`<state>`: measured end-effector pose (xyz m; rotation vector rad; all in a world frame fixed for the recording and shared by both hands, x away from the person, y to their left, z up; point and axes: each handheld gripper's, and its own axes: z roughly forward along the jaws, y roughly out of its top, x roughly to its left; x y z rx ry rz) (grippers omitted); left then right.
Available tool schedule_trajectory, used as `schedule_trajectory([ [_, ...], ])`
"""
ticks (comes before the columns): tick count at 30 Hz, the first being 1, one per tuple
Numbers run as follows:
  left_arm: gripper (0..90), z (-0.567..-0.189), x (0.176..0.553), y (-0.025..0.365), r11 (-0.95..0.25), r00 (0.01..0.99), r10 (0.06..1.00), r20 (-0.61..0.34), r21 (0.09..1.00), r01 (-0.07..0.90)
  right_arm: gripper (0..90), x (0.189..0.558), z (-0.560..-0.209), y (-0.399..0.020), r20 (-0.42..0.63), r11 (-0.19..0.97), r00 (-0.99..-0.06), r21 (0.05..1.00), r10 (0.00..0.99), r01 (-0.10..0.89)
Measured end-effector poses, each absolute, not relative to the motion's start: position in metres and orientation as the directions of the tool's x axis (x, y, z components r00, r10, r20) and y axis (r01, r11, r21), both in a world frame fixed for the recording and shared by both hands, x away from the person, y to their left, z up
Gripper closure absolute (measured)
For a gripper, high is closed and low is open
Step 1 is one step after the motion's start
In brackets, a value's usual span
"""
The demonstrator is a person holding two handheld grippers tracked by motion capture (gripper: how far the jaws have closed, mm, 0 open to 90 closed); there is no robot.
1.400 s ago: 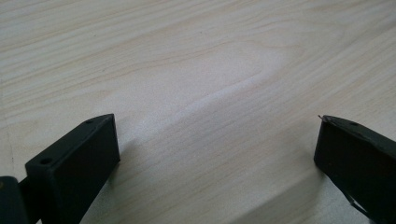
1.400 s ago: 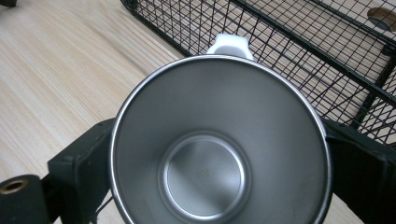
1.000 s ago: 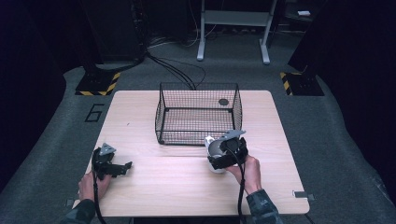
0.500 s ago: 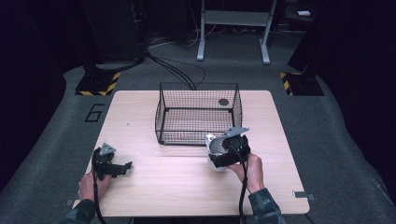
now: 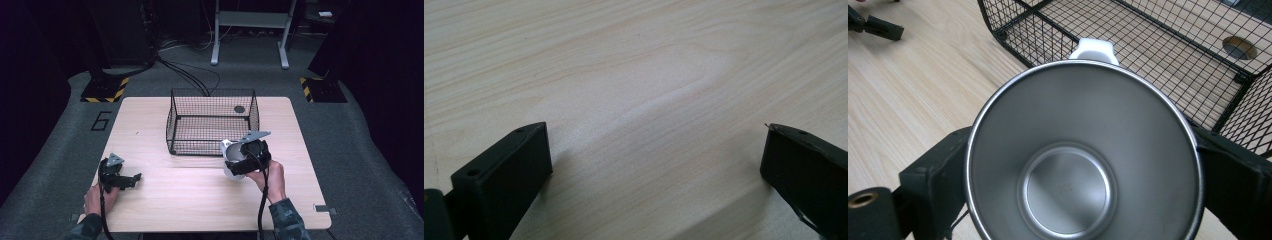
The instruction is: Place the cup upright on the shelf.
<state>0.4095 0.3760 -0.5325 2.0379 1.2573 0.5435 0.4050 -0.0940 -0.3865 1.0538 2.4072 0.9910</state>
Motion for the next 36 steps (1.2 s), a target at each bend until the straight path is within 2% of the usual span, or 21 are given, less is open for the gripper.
schedule_trajectory([
  [32,0.0,-0.533,0.410,0.376,-0.309,0.448,0.894,0.002,0.727,0.614,5.5,0.418,-0.341,-0.097,-0.029,0.483,-0.682,0.729,0.731,0.486],
  [34,0.0,-0.533,0.410,0.376,-0.309,0.449,0.894,0.001,0.726,0.614,5.6,0.421,-0.338,-0.097,-0.049,0.489,-0.690,0.742,0.722,0.459],
  [36,0.0,-0.533,0.410,0.376,-0.309,0.448,0.894,0.002,0.727,0.614,5.5,0.422,-0.335,-0.095,-0.038,0.487,-0.683,0.730,0.730,0.480],
])
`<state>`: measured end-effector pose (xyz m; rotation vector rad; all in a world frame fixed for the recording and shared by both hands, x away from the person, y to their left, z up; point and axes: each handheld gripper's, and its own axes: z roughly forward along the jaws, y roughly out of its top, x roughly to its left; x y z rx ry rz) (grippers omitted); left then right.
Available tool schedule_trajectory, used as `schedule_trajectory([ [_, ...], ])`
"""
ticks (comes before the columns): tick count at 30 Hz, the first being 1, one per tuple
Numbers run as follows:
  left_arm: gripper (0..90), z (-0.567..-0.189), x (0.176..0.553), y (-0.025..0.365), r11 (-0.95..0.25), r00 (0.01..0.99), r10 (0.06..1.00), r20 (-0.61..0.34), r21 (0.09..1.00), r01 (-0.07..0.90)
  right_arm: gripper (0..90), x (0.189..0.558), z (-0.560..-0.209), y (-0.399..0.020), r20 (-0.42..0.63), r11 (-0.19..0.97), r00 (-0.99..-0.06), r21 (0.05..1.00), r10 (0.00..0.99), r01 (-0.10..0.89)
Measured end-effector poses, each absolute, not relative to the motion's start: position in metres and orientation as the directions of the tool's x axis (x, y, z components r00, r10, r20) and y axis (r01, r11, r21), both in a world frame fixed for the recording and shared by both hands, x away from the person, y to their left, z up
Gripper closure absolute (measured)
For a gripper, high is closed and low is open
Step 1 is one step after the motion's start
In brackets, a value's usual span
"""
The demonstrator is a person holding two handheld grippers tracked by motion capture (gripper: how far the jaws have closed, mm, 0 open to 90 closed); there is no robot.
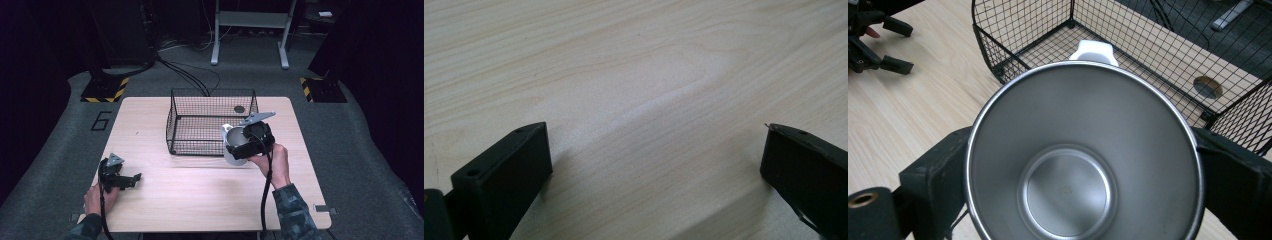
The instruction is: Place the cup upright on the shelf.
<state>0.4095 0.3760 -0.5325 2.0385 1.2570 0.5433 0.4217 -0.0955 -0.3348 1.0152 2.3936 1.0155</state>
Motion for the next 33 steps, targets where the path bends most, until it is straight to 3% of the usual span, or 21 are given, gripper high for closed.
schedule_trajectory([
  [33,0.0,-0.533,0.410,0.376,-0.310,0.450,0.893,0.001,0.726,0.613,5.6,0.459,-0.315,-0.080,-0.052,0.507,-0.697,0.725,0.715,0.466],
])
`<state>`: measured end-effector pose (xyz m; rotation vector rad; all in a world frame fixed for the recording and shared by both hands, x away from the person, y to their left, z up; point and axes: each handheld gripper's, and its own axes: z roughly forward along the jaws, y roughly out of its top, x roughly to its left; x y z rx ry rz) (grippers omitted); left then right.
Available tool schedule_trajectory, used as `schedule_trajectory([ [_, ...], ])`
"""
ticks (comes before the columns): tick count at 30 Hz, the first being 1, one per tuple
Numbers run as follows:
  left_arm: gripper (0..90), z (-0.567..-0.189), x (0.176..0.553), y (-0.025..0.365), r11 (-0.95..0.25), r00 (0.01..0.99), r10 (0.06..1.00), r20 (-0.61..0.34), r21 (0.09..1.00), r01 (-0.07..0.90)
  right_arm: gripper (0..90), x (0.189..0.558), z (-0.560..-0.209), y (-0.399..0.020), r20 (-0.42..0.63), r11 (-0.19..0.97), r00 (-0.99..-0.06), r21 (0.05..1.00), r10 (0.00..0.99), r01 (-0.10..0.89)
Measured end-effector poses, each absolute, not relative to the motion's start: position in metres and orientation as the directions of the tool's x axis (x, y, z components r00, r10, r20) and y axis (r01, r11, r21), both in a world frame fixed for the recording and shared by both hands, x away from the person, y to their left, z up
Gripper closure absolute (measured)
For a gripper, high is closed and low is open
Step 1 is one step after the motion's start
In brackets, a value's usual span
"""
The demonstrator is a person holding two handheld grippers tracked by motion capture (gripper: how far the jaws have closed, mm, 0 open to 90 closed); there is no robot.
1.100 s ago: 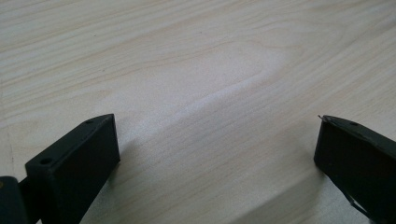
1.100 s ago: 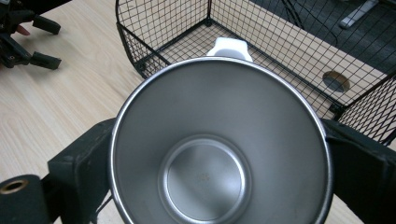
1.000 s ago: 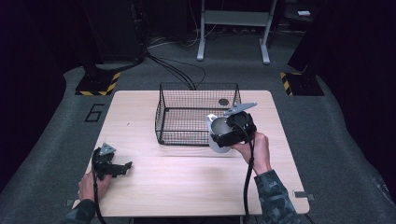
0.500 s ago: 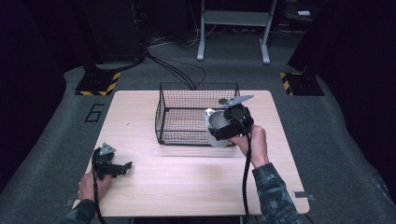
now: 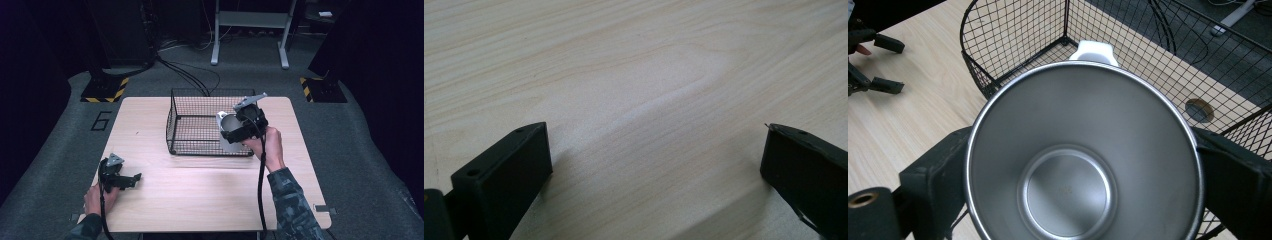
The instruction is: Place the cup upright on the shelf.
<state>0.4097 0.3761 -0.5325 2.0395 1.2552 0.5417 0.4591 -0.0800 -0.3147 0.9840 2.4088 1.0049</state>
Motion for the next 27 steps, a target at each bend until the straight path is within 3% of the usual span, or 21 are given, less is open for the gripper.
schedule_trajectory([
  [27,0.0,-0.533,0.410,0.376,-0.310,0.450,0.893,0.001,0.727,0.613,5.6,0.498,-0.313,-0.067,-0.044,0.508,-0.689,0.709,0.724,0.489],
])
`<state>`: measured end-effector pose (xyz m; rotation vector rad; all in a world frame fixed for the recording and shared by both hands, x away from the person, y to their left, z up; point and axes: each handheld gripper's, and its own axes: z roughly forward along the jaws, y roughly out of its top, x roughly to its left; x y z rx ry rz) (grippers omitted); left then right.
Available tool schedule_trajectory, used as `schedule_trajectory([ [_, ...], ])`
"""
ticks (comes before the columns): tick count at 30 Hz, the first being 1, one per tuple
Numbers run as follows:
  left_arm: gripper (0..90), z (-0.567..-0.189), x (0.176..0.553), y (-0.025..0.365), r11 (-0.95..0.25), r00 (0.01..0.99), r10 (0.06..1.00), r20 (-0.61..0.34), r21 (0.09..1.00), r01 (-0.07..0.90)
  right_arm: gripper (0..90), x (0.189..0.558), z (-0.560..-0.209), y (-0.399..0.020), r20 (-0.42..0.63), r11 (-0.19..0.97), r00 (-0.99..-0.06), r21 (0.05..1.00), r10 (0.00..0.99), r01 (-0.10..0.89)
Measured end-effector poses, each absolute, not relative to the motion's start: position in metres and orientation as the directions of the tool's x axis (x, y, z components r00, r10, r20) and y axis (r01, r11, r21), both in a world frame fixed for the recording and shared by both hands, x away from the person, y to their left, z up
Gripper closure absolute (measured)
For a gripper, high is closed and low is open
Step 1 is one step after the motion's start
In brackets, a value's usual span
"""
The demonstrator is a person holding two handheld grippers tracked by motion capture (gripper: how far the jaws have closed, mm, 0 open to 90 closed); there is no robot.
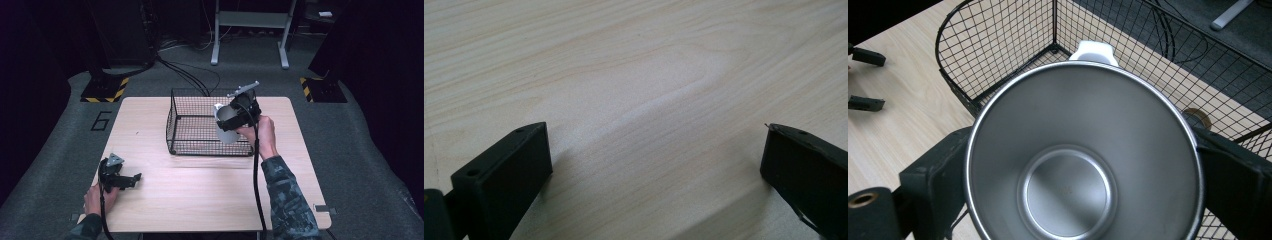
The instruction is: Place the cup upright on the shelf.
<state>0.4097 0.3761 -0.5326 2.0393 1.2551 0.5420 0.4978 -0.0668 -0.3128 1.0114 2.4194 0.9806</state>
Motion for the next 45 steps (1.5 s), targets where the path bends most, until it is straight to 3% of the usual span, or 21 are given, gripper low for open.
schedule_trajectory([
  [45,0.0,-0.533,0.410,0.376,-0.310,0.450,0.893,0.002,0.727,0.613,5.6,0.584,-0.349,-0.041,0.044,0.464,-0.603,0.595,0.797,0.657],
])
